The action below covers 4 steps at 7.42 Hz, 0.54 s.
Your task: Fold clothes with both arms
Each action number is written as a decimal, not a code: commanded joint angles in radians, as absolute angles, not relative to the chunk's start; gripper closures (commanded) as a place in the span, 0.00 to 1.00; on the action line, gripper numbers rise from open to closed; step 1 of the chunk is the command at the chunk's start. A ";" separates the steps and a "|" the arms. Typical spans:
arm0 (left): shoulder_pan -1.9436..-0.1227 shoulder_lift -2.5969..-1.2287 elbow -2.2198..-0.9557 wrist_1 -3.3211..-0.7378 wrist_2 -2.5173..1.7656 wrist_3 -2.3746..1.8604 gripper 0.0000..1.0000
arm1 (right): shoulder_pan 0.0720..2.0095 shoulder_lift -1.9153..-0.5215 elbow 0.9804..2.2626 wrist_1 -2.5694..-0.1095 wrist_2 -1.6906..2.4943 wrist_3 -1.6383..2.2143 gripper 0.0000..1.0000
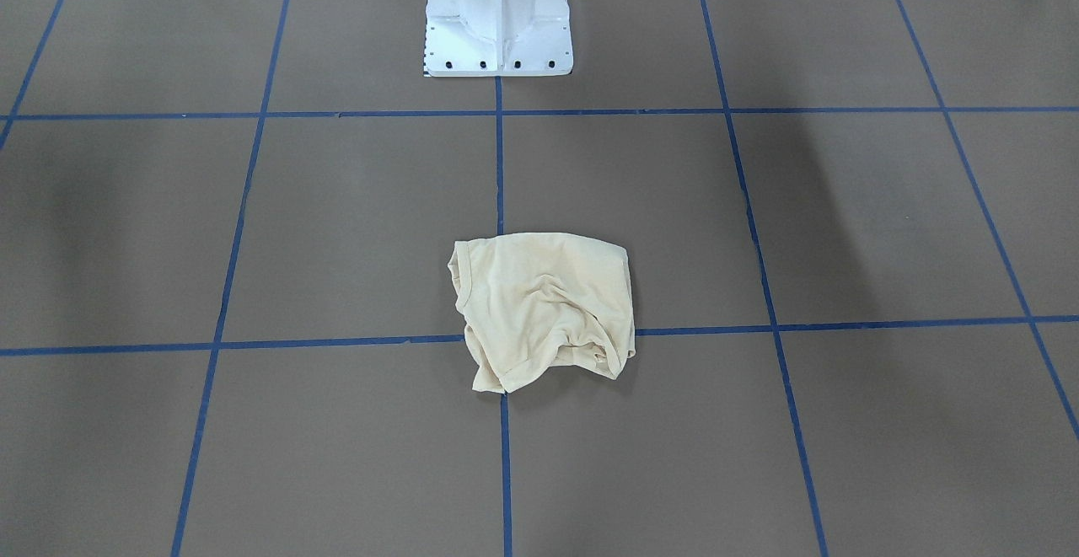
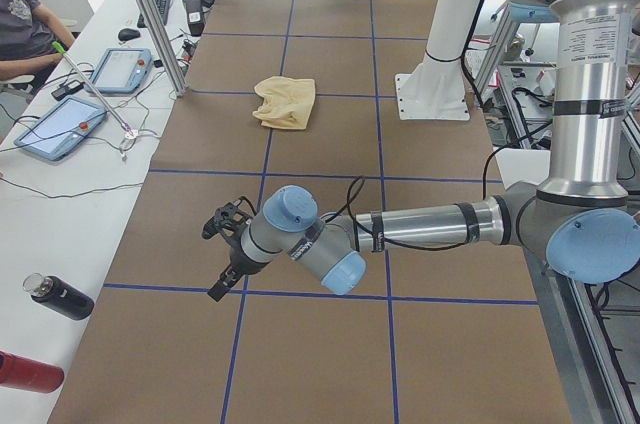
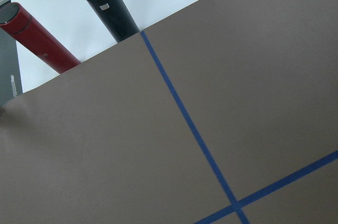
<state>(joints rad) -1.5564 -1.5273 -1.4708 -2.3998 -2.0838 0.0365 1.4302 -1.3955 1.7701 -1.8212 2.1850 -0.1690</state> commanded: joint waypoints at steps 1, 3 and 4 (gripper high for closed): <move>-1.557 -1.525 -1.462 -2.392 -2.030 0.043 0.00 | 1.434 -1.410 1.766 -1.819 2.187 -0.170 0.00; -1.555 -1.531 -1.556 -2.144 -2.037 0.044 0.00 | 1.434 -1.452 1.775 -1.816 2.183 -0.182 0.00; -1.542 -1.532 -1.651 -1.930 -2.037 0.044 0.00 | 1.434 -1.460 1.770 -1.816 2.181 -0.183 0.00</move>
